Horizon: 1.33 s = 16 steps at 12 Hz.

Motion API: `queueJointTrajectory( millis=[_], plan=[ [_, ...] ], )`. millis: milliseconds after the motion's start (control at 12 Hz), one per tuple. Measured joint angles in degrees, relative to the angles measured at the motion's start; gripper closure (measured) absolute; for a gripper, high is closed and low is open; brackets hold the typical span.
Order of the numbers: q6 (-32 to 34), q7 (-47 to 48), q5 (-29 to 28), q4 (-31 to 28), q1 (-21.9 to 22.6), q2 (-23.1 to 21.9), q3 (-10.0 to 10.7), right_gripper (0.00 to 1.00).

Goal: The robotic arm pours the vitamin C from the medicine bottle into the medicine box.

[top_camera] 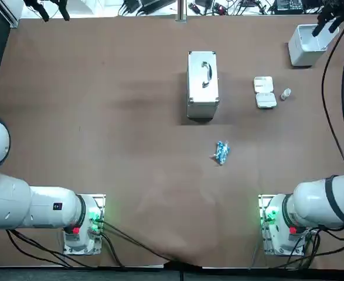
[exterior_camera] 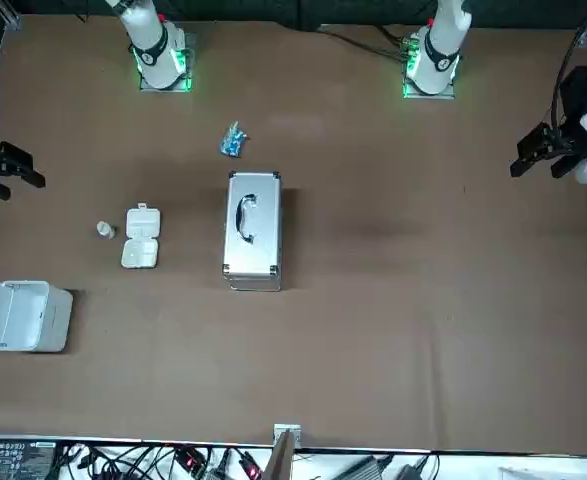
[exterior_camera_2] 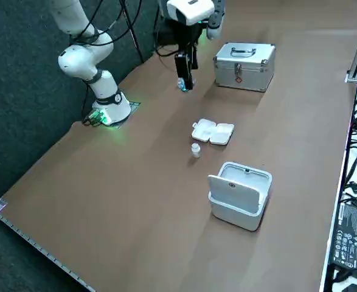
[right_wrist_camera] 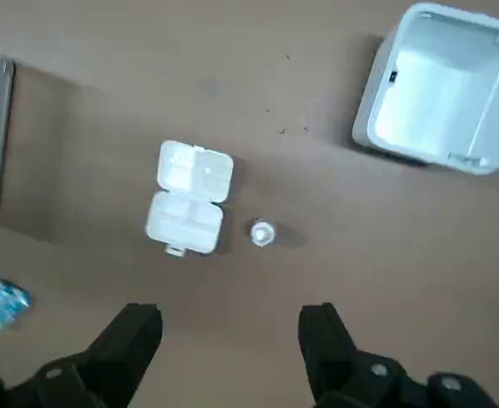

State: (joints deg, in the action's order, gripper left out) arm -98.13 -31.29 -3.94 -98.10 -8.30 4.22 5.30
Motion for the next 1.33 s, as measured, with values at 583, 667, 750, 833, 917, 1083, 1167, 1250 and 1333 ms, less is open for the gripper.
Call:
queueJointTrajectory(
  millis=[583,667,750,833,917,1083,1167,1250,1333],
  plan=[
    [-9.00,-30.43,-10.32,-7.40,-9.74,0.03,0.24,0.00],
    [-10.18,-32.30,-11.68,-8.73,-10.44,0.02,0.23,0.00],
    [-11.13,-34.19,-13.44,-10.09,-11.08,0.02,0.23,0.00],
    [-11.78,-36.65,-15.13,-11.27,-11.67,0.02,0.23,0.00],
    [-12.03,-39.15,-16.66,-12.12,-12.31,0.03,0.23,0.00],
    [-12.04,-46.62,-21.63,-13.79,-14.12,0.42,0.23,0.00],
    [-11.98,-51.96,-25.20,-14.72,-15.25,1.18,0.25,0.00],
    [-11.60,-57.52,-28.88,-15.47,-16.31,2.34,0.26,0.00],
    [-10.81,-62.19,-32.11,-15.93,-17.13,3.75,0.27,0.00]
  ],
)
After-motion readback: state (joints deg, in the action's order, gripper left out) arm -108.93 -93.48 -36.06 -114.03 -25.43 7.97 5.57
